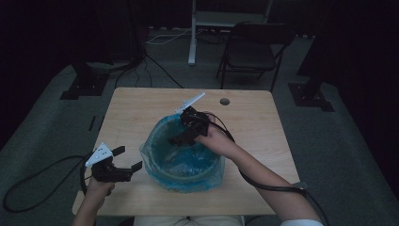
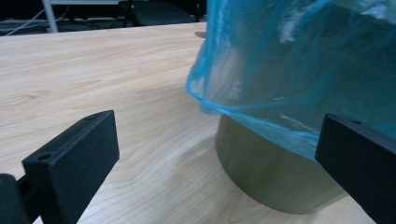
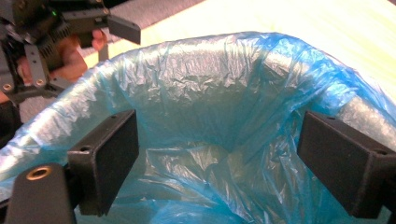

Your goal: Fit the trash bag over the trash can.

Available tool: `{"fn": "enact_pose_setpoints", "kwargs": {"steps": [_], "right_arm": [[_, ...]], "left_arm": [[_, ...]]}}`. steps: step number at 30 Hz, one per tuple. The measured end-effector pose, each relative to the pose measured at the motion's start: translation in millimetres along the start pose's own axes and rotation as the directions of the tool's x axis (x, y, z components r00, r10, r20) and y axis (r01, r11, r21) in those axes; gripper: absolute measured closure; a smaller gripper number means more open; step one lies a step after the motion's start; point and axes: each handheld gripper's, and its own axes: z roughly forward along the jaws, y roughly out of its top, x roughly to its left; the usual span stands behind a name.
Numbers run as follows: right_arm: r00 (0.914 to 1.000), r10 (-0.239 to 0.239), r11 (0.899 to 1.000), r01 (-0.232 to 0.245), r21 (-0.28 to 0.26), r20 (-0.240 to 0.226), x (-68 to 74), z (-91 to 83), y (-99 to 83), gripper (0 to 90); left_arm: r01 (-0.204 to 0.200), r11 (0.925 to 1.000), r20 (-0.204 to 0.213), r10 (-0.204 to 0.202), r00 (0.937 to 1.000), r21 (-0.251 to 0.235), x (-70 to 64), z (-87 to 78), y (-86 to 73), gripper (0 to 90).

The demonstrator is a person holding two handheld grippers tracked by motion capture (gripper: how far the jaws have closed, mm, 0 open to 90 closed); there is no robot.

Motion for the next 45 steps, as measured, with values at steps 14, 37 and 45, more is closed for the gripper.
{"fn": "enact_pose_setpoints", "kwargs": {"steps": [14, 37, 45], "right_arm": [[0.9997, -0.003, 0.982, -0.001, -0.190, -0.022, -3.5, -19.8, -14.7, 13.3], [0.9887, 0.144, 0.897, -0.112, -0.428, 0.042, -47.0, -64.1, -82.3, 13.3], [0.9761, 0.200, 0.881, -0.142, -0.452, 0.084, -57.4, -71.4, -111.2, 13.2]], "left_arm": [[0.007, 0.9999, 0.010, -0.007, 0.9999, -0.009, -1.4, -4.5, 1.9, 0.2], [-0.020, 0.9992, -0.014, 0.019, 0.9997, -0.036, -0.9, -12.1, -0.5, 0.2], [0.000, 0.9994, -0.096, -0.003, 0.9954, -0.035, 6.1, -15.3, -6.8, 0.2]]}}
